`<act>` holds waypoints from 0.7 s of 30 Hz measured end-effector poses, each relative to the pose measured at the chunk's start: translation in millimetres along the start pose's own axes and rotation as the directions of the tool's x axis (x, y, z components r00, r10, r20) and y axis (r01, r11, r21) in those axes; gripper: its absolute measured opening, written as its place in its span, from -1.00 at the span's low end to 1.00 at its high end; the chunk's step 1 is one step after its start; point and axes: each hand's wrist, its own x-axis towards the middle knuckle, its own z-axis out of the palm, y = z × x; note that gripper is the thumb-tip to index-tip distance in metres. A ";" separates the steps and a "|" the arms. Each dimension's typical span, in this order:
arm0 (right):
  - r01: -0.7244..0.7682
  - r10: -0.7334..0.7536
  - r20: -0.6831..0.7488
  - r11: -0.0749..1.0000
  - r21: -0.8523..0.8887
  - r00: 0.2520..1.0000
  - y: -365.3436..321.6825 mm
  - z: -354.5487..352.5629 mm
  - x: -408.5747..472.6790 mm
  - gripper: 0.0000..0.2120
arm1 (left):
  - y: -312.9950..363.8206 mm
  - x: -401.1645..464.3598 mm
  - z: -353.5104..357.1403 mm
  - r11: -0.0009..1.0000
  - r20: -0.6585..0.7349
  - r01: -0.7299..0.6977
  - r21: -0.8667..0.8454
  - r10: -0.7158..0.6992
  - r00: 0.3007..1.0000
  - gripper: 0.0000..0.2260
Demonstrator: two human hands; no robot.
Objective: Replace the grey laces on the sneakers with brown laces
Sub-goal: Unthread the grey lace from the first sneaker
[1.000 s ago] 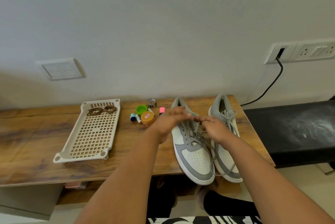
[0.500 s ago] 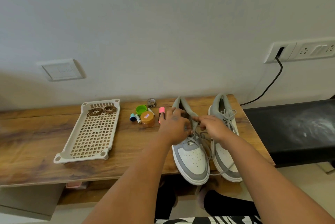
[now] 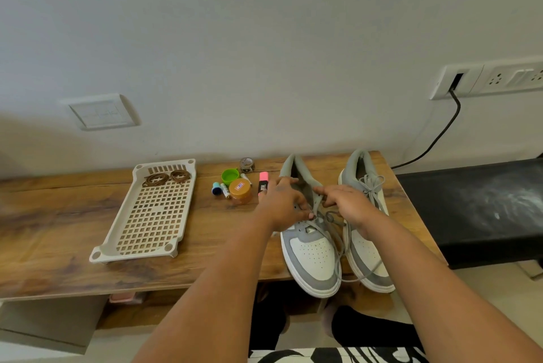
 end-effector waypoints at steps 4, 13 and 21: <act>-0.001 0.000 0.024 0.999 0.043 1.000 -0.3 -0.6 0.0 -0.57 | -5.0 -7.1 -14.6 0.693 0.002 0.012 -0.721 -0.015 1.000 -0.93; 0.007 -0.007 0.016 0.999 0.033 1.000 4.1 -0.3 5.9 -0.57 | -28.2 -15.2 -28.0 0.513 -0.025 0.018 -0.858 -0.077 0.997 -0.80; 0.018 -0.018 0.015 1.000 0.011 1.000 7.2 -0.7 8.8 -0.56 | -6.4 0.9 4.6 0.988 -0.051 -0.001 0.152 0.009 0.999 -0.71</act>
